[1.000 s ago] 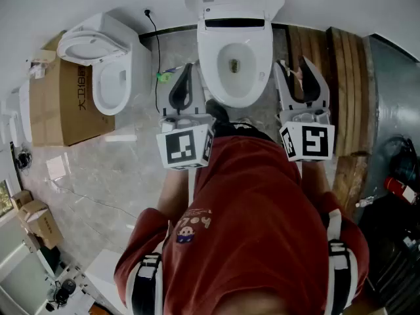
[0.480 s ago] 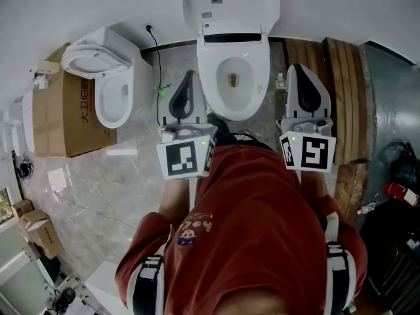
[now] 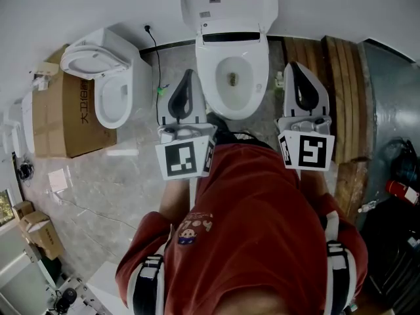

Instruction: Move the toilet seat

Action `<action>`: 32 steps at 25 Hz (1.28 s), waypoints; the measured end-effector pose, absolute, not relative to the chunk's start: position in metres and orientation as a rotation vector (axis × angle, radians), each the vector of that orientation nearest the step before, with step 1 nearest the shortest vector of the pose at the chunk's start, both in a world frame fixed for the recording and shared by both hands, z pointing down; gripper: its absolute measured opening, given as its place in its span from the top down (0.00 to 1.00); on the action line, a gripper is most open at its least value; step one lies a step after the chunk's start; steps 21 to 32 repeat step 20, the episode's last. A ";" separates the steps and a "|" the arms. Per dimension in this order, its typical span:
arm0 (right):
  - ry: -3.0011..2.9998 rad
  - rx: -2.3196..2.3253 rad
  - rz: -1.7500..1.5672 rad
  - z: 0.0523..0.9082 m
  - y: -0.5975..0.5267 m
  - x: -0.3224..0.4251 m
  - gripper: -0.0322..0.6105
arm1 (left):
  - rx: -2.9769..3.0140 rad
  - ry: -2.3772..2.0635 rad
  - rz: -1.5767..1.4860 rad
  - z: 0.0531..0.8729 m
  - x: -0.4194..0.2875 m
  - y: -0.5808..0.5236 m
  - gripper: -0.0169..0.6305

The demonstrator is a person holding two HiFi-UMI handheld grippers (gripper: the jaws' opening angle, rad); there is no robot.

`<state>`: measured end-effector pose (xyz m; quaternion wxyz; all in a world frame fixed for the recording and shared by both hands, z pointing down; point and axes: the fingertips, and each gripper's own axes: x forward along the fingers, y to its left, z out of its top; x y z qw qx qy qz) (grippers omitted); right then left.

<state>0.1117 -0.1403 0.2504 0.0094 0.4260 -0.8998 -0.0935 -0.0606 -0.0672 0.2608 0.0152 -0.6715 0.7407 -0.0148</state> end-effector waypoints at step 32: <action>-2.806 1.320 -0.311 0.252 -0.138 0.111 0.93 | -2.116 2.294 -0.044 0.265 -0.054 -0.067 0.96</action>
